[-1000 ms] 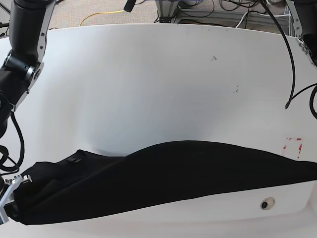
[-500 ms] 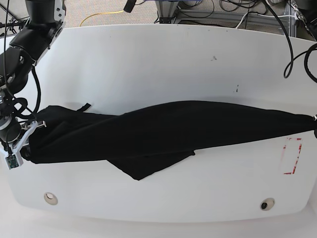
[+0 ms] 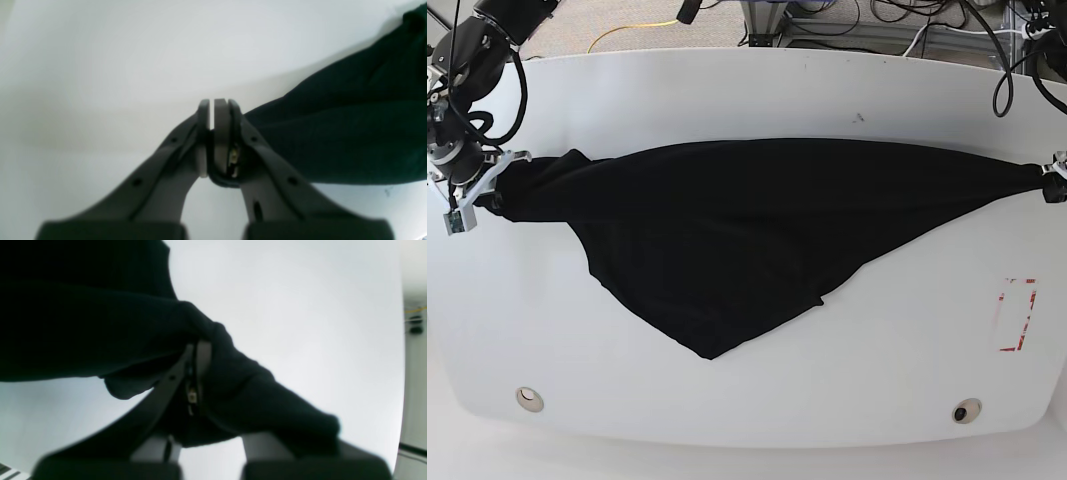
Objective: Fold the T-shirt properly
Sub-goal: 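Drag the held shirt edge away from the robot with both grippers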
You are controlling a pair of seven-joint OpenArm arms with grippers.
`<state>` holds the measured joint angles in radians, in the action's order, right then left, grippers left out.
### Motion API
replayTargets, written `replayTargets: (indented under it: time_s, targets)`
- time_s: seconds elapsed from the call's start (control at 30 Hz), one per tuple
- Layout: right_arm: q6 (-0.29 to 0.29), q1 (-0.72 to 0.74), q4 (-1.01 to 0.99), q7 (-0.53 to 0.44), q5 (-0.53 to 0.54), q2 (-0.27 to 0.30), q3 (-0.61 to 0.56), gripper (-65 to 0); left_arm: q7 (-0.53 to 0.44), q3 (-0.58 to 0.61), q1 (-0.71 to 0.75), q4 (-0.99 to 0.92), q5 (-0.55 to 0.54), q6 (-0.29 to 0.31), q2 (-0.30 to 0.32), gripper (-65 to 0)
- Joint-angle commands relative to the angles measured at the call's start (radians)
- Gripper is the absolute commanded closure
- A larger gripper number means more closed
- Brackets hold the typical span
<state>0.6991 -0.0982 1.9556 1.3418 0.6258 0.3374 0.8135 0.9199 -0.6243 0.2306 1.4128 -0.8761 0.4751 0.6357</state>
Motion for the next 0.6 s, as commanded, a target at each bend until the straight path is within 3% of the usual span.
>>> replayTargets:
  time_s: [0.0, 0.33, 0.5, 0.57]
  targets:
    - [-0.001, -0.028, 0.017, -0.009, 0.012, 0.004, 0.025, 0.0, -0.026, -0.012, 0.008, 0.01, -0.008, 0.003, 0.029, 0.0]
    - [-0.001, -0.148, 0.012, -0.009, 0.009, -0.054, 0.034, 0.0, -0.026, -0.009, 0.077, 0.01, 0.001, 0.003, 0.037, -0.1]
    - [-0.001, -0.18, 0.011, -0.009, 0.009, -0.056, 0.03, 0.0, -0.026, -0.004, 0.072, 0.012, 0.154, 0.009, 0.031, -0.3]
    - [-0.001, -0.197, 0.011, -0.009, 0.009, -0.056, 0.033, 0.0, -0.026, -0.004, 0.068, 0.012, 0.212, 0.044, 0.029, -0.3]
